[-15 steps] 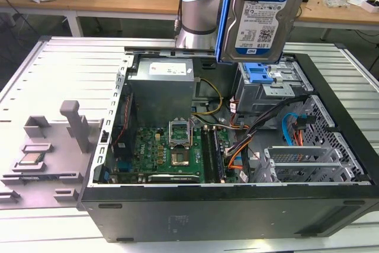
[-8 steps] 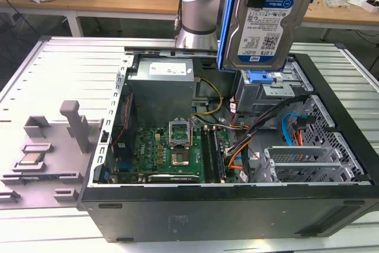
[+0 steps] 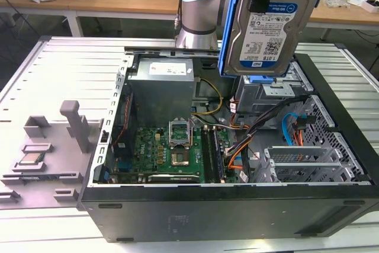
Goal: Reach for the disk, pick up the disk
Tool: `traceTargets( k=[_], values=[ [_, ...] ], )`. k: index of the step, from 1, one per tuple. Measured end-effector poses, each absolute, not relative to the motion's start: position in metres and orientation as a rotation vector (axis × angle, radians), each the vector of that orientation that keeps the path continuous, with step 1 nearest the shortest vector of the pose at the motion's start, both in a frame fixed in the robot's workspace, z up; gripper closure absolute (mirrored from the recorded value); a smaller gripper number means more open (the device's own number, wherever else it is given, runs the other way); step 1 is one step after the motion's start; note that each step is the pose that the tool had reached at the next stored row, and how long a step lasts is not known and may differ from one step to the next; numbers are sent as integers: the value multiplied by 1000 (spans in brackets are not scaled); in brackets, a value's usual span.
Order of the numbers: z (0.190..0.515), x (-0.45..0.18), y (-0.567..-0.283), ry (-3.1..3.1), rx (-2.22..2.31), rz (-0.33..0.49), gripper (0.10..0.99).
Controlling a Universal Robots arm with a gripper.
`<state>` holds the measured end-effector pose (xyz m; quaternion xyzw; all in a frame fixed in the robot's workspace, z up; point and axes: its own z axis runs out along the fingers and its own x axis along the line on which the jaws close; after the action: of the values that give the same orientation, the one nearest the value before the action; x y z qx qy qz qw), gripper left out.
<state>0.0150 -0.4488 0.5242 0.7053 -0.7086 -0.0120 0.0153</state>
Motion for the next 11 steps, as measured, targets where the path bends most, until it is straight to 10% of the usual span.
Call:
traceTargets(
  k=[11],
  values=[
    [524,15,-476,-2205,2195,-37,722]
  ],
)
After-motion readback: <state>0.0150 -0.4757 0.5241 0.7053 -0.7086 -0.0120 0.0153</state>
